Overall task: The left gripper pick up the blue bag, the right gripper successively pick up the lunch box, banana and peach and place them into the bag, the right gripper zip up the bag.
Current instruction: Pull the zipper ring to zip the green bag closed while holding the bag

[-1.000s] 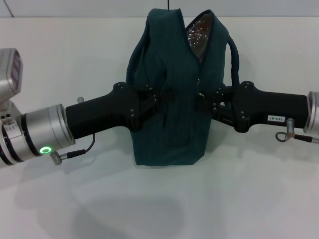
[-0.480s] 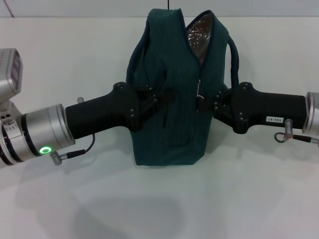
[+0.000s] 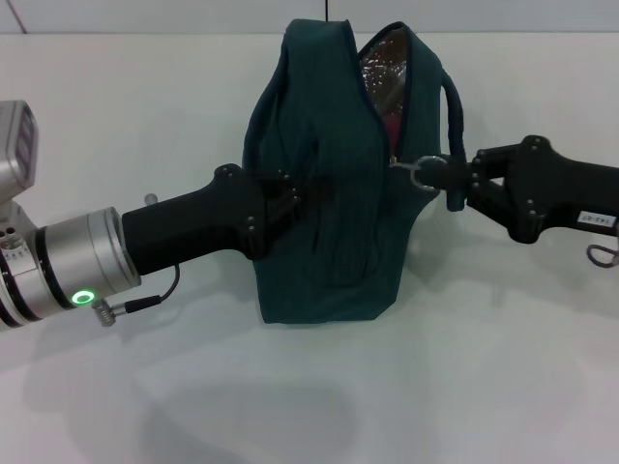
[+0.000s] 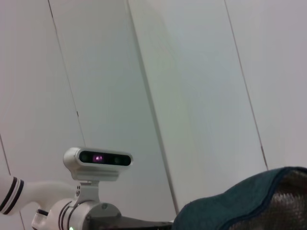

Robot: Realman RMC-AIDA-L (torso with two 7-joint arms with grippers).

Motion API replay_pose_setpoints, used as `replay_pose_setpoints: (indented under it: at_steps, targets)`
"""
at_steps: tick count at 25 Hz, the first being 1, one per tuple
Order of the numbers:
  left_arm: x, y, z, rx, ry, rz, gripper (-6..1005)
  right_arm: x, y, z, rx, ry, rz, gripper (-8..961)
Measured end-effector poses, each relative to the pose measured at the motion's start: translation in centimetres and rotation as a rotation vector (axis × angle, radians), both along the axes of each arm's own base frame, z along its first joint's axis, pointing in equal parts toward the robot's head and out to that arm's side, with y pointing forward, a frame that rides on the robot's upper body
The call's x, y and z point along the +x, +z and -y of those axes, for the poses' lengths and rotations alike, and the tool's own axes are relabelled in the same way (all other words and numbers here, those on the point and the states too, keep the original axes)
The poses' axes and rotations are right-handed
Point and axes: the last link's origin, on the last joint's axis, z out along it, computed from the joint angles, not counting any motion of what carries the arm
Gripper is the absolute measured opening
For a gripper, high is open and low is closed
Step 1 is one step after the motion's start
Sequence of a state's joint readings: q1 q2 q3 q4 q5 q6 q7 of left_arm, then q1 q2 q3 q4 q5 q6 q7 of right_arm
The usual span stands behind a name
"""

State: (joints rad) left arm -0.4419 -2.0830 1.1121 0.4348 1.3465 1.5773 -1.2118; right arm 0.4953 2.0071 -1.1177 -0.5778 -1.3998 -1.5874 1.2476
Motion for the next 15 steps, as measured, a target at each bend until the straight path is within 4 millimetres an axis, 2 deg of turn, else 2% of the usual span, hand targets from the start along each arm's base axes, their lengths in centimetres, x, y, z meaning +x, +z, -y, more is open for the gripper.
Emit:
replay_pose_setpoints:
  at_steps: [9,15]
  targets:
    - [-0.1,0.0,0.2,-0.003,0.002,0.004,45,-0.7,1.2,0.2,0.028,0.036,-0.070,6]
    - [0.0,-0.1,0.2,-0.004,-0.001,0.004,45,-1.7,1.7,-0.5,0.077,0.065,-0.112,6]
